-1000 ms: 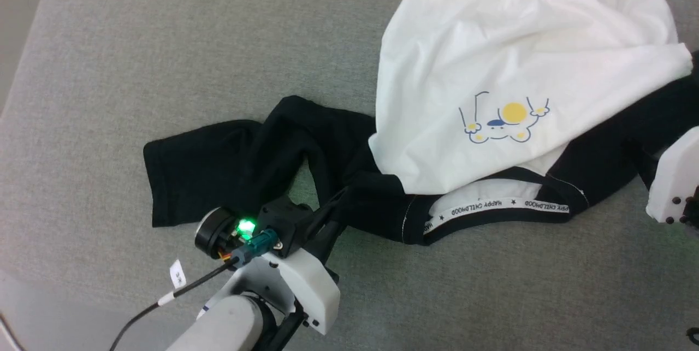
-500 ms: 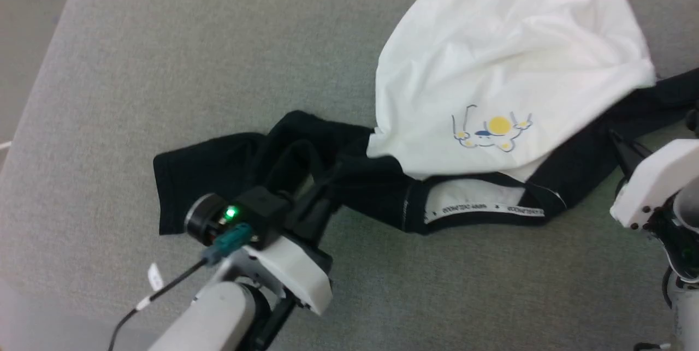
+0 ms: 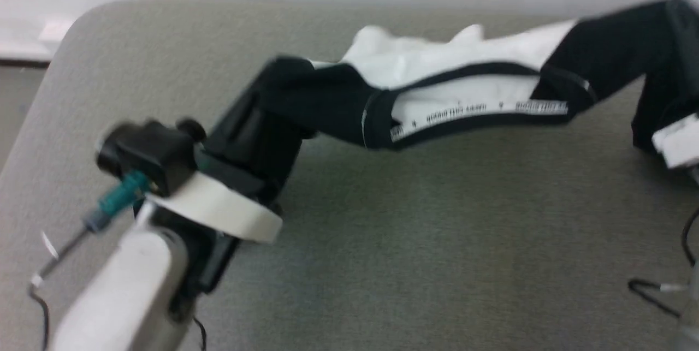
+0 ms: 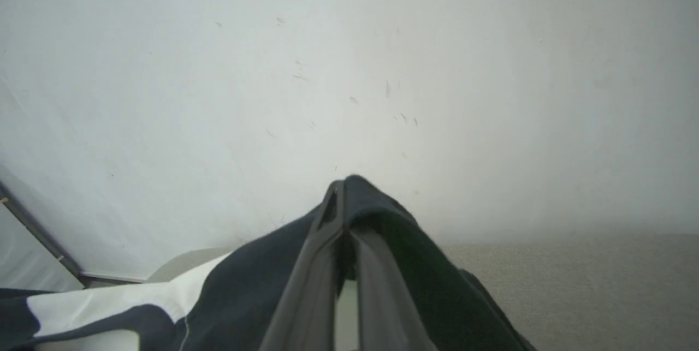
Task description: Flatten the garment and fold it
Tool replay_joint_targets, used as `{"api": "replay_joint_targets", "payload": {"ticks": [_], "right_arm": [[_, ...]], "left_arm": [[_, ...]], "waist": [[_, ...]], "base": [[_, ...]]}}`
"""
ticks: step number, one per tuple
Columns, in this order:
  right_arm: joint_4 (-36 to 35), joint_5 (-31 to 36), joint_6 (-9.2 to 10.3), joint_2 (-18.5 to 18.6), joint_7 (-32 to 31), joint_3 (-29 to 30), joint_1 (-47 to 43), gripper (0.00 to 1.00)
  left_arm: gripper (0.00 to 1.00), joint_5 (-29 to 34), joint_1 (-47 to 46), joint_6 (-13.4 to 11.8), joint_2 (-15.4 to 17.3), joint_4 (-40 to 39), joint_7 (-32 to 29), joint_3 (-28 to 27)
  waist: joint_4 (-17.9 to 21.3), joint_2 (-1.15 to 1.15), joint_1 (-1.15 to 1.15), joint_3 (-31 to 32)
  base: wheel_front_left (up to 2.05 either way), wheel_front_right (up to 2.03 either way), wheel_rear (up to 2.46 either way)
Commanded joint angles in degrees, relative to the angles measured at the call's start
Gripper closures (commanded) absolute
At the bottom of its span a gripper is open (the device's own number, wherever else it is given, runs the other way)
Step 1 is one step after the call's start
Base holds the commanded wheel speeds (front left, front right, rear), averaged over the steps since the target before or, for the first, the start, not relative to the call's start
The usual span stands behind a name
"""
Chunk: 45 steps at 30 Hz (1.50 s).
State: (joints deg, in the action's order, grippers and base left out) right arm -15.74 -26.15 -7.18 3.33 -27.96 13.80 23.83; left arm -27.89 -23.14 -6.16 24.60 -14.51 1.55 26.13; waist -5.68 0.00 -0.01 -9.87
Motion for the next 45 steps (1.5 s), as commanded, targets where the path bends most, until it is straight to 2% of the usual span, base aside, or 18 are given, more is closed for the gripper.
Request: {"api": "replay_joint_targets", "payload": {"ticks": [1, 7, 17, 23, 29, 32, 36, 41, 45], "right_arm": [[-0.8, -0.2, -0.31, -0.2, 0.6, -0.4, 1.7, 1.00], [-4.1, 0.8, -0.31, -0.1, -0.2, -2.1, 8.5, 1.00], [-4.4, 0.1, -0.31, -0.1, -6.8, -2.9, 15.0, 1.00], [-3.8, 0.0, -0.31, -0.2, -13.2, -1.6, 17.6, 1.00], [-0.2, 1.1, -0.31, 0.4, -16.6, -0.6, 23.5, 1.00], [3.2, 2.6, -0.31, 2.3, -15.6, -1.7, 29.0, 1.00], [10.4, 5.2, -0.31, 6.2, -11.0, -4.4, 39.6, 1.00], [22.2, 10.2, -0.31, 9.6, -2.8, -7.3, 53.7, 1.00], [30.7, 13.1, -0.31, 11.1, 2.9, -8.7, 62.2, 1.00]], "left_arm": [[1.00, -0.1, -1.9, -0.1, 0.6, -0.8, -0.6, -0.6], [1.00, -1.2, -10.5, 0.4, 1.8, -3.7, -7.3, -2.2], [1.00, -4.5, -21.1, 1.8, 2.9, -3.4, -19.1, -1.9], [1.00, -7.5, -23.1, 0.6, 2.9, -2.8, -24.0, -2.9], [1.00, -8.2, -28.8, -0.6, 1.7, 0.3, -26.9, -3.5], [1.00, -6.2, -35.0, -0.5, 1.4, 3.5, -28.0, -3.2], [1.00, -1.2, -47.1, -0.9, 0.6, 9.6, -27.1, -3.4], [1.00, 4.3, -62.1, -1.0, -2.2, 19.9, -22.4, -3.0], [1.00, 7.3, -70.0, -1.6, -4.8, 27.7, -16.7, -2.7]], "waist": [[3.5, 0.00, 0.01, 3.4], [5.3, 0.00, 0.01, 5.1], [7.1, 0.00, 0.01, 5.8], [8.3, 0.00, 0.01, 2.8], [9.7, 0.00, 0.01, -4.4], [10.2, 0.00, 0.01, -8.9], [10.8, 0.00, 0.01, -15.3], [10.7, 0.00, 0.01, -22.3], [10.0, 0.00, 0.01, -27.0]], "base": [[0.00, 0.00, 0.00], [0.00, 0.00, 0.00], [0.00, 0.00, 0.00], [0.00, 0.00, 0.00], [0.00, 0.00, 0.00], [0.00, 0.00, 0.00], [0.00, 0.00, 0.00], [0.00, 0.00, 0.00], [0.00, 0.00, 0.00]]}}
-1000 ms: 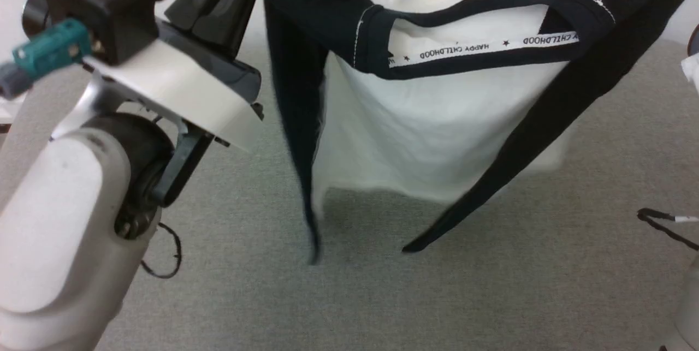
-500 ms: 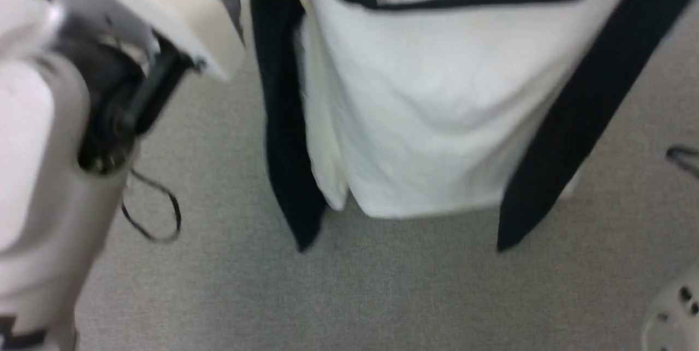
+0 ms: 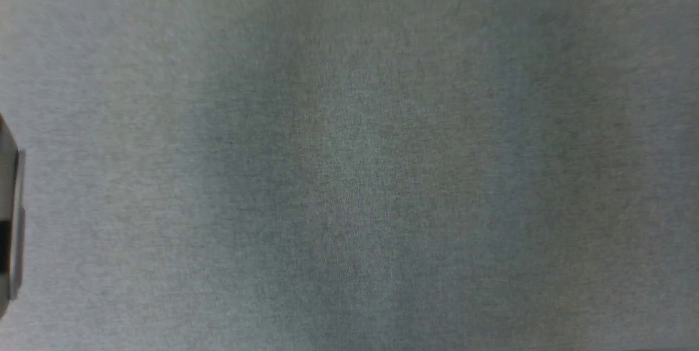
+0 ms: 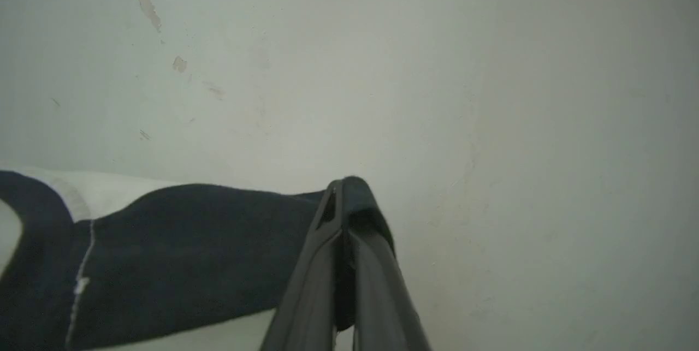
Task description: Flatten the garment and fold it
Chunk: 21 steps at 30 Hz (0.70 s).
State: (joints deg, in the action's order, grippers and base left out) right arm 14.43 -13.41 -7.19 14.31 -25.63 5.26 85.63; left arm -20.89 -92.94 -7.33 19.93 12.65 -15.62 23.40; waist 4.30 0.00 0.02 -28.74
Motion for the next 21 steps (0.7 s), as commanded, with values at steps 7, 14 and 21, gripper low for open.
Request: {"api": "replay_joint_targets", "payload": {"ticks": [7, 14, 21], "right_arm": [[10.2, 3.0, -0.30, 2.2, 9.9, -1.0, 7.2, 1.00], [14.5, 1.6, -0.30, 4.8, 16.7, -4.8, 6.3, 1.00], [9.3, -7.9, -0.30, 9.1, 16.9, -10.3, -0.1, 1.00]], "left_arm": [[1.00, 4.3, -5.0, -1.5, -1.9, 8.9, 12.8, 0.8], [1.00, 4.4, -2.6, -1.4, -2.2, 13.0, 22.2, 0.9], [1.00, 1.2, 4.4, 2.0, -1.4, 9.9, 23.7, 1.6]], "waist": [[-1.5, 0.00, -0.02, -15.3], [-2.7, 0.00, -0.02, -18.5], [-3.6, 0.00, -0.02, -17.4]], "base": [[0.00, 0.00, 0.00], [0.00, 0.00, 0.00], [0.00, 0.00, 0.00]]}}
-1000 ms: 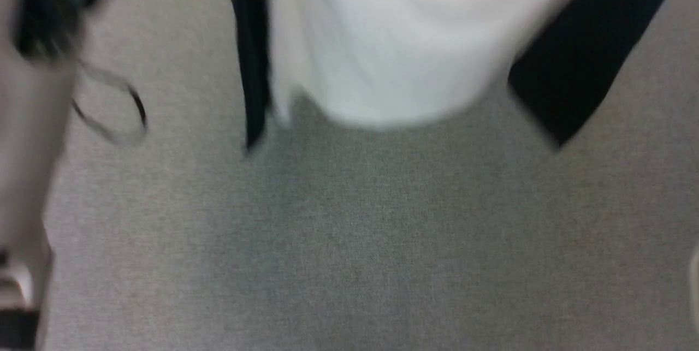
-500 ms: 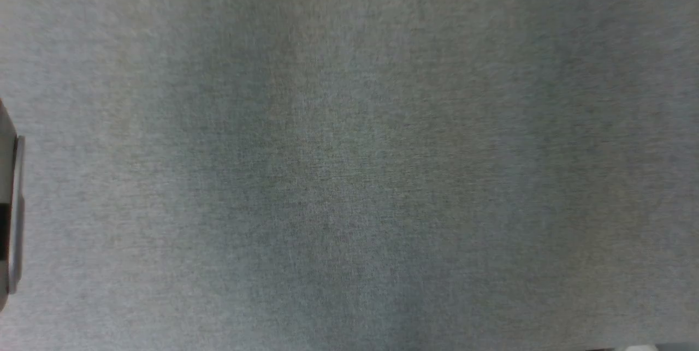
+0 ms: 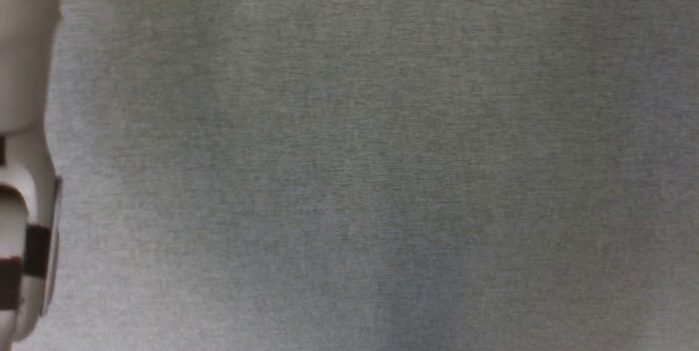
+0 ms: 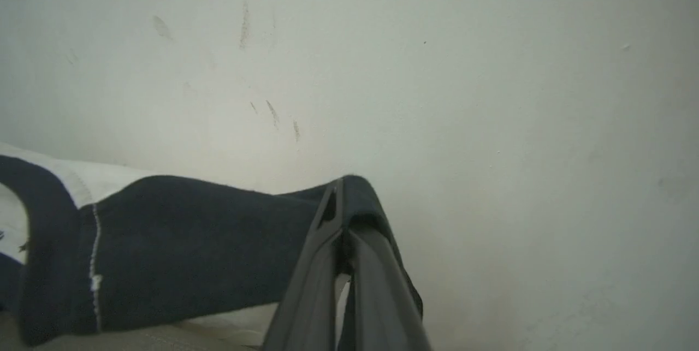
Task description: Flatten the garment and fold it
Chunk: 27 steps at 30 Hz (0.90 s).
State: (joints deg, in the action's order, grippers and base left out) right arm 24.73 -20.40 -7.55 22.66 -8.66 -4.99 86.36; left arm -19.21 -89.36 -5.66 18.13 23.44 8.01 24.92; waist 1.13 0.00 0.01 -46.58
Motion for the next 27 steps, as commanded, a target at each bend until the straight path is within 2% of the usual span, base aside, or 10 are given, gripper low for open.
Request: {"api": "replay_joint_targets", "payload": {"ticks": [1, 7, 11, 12, 16, 17, 19, 23, 27], "right_arm": [[-2.5, -2.5, 0.06, 1.5, -0.4, -0.2, -2.5, 1.00], [-14.5, -9.9, 0.06, 5.4, -3.6, 1.2, -17.6, 1.00], [-22.5, -12.6, 0.06, 5.3, -6.4, 5.4, -30.6, 1.00], [-22.5, -12.6, 0.06, 5.3, -6.4, 5.4, -30.6, 1.00], [-29.3, -13.6, 0.06, 3.5, -8.7, 10.1, -42.8, 1.00], [-31.7, -13.7, 0.06, 1.8, -9.5, 11.9, -48.4, 1.00], [-33.7, -13.5, 0.06, -0.1, -9.9, 13.2, -53.4, 1.00], [-35.8, -13.4, 0.06, -4.2, -10.6, 14.5, -62.2, 1.00], [-35.9, -12.8, 0.06, -6.7, -10.9, 14.6, -69.5, 1.00]], "left_arm": [[1.00, -0.7, 2.4, 0.8, 0.8, -2.0, -0.3, 0.5], [1.00, -2.8, 15.4, 0.4, 4.0, -13.2, -4.5, 2.0], [1.00, -3.9, 27.8, -2.5, 7.5, -24.4, -8.9, 2.9], [1.00, -3.9, 27.8, -2.5, 7.5, -24.4, -8.9, 2.9], [1.00, -3.8, 40.9, -7.3, 10.4, -34.9, -11.3, 3.6], [1.00, -3.4, 47.0, -9.5, 11.6, -38.4, -11.9, 4.2], [1.00, -3.1, 52.6, -11.5, 12.5, -40.6, -12.2, 5.0], [1.00, -3.0, 62.6, -14.2, 13.8, -42.2, -12.9, 7.4], [1.00, -3.1, 69.9, -15.6, 14.7, -40.6, -13.0, 9.9]], "waist": [[-0.5, 0.00, -0.01, 1.0], [-0.3, 0.00, -0.01, 6.4], [0.3, 0.00, -0.01, 10.0], [0.3, 0.00, -0.01, 10.0], [0.8, 0.00, -0.01, 12.7], [1.0, 0.00, -0.01, 13.8], [1.3, 0.00, -0.01, 15.0], [1.7, 0.00, -0.01, 17.5], [2.0, 0.00, -0.01, 20.4]], "base": [[0.00, 0.00, 0.00], [0.00, 0.00, 0.00], [0.00, 0.00, 0.00], [0.00, 0.00, 0.00], [0.00, 0.00, 0.00], [0.00, 0.00, 0.00], [0.00, 0.00, 0.00], [0.00, 0.00, 0.00], [0.00, 0.00, 0.00]]}}
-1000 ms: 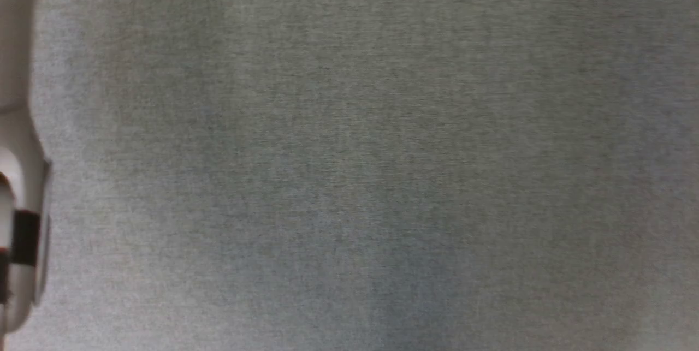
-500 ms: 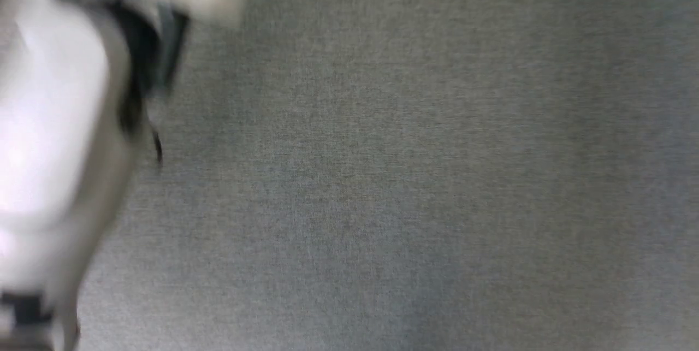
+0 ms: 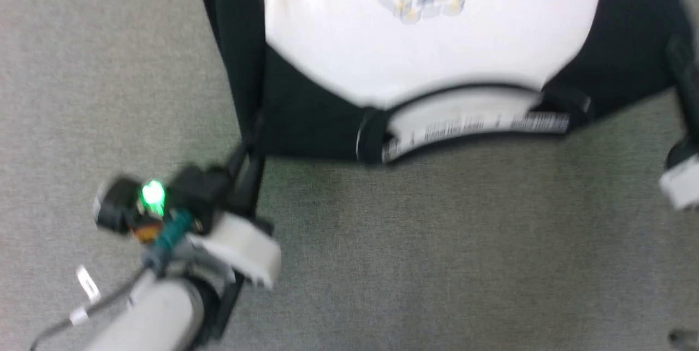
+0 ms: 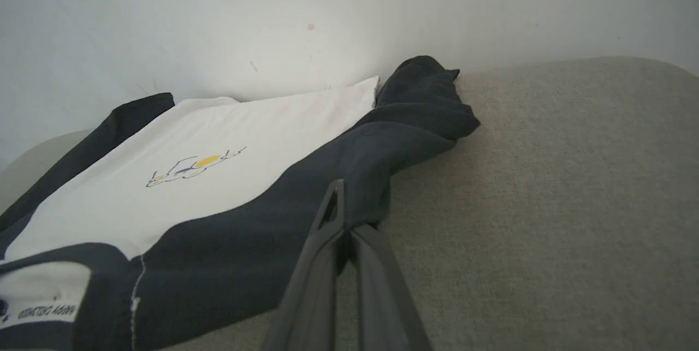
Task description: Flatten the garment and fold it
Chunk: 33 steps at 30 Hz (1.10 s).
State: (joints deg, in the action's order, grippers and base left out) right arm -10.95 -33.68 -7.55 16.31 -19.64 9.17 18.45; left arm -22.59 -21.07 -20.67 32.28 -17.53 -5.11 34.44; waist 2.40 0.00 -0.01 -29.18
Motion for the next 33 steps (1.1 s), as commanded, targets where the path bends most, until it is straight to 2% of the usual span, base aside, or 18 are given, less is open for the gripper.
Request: {"api": "replay_joint_targets", "payload": {"ticks": [1, 7, 11, 22, 28, 33], "right_arm": [[-0.2, 0.5, 0.06, -0.3, 0.0, 0.4, -1.6, 1.00], [0.7, 1.2, 0.06, -2.0, -0.6, 0.2, -10.8, 1.00], [1.3, 2.1, 0.06, -2.9, -1.3, 1.1, -17.0, 1.00], [3.0, 5.0, 0.06, -6.8, -5.0, 3.7, -29.2, 1.00], [4.3, 6.3, 0.06, -7.8, -5.6, 3.4, -31.0, 1.00], [6.6, 7.2, 0.06, -8.2, -4.0, 2.8, -29.3, 1.00]], "left_arm": [[1.00, 0.2, 1.6, -0.5, 0.5, 0.3, 0.1, 0.4], [1.00, -2.3, 10.4, -2.3, -0.5, 3.2, 3.1, 1.7], [1.00, -5.4, 15.0, -2.3, -1.7, 5.0, 4.5, 2.1], [1.00, -11.1, 22.3, 1.6, -0.1, 8.5, 0.1, 6.0], [1.00, -12.2, 22.7, 4.0, -0.8, 12.6, 0.7, 7.4], [1.00, -10.9, 20.0, 4.9, -2.7, 16.9, 4.2, 7.2]], "waist": [[0.7, 0.00, 0.01, 3.0], [0.8, 0.00, 0.01, 7.4], [0.5, 0.00, 0.01, 10.2], [0.0, 0.00, 0.01, 15.8], [0.1, 0.00, 0.01, 16.8], [0.1, 0.00, 0.01, 17.7]], "base": [[0.00, 0.00, 0.00], [0.00, 0.00, 0.00], [0.00, 0.00, 0.00], [0.00, 0.00, 0.00], [0.00, 0.00, 0.00], [0.00, 0.00, 0.00]]}}
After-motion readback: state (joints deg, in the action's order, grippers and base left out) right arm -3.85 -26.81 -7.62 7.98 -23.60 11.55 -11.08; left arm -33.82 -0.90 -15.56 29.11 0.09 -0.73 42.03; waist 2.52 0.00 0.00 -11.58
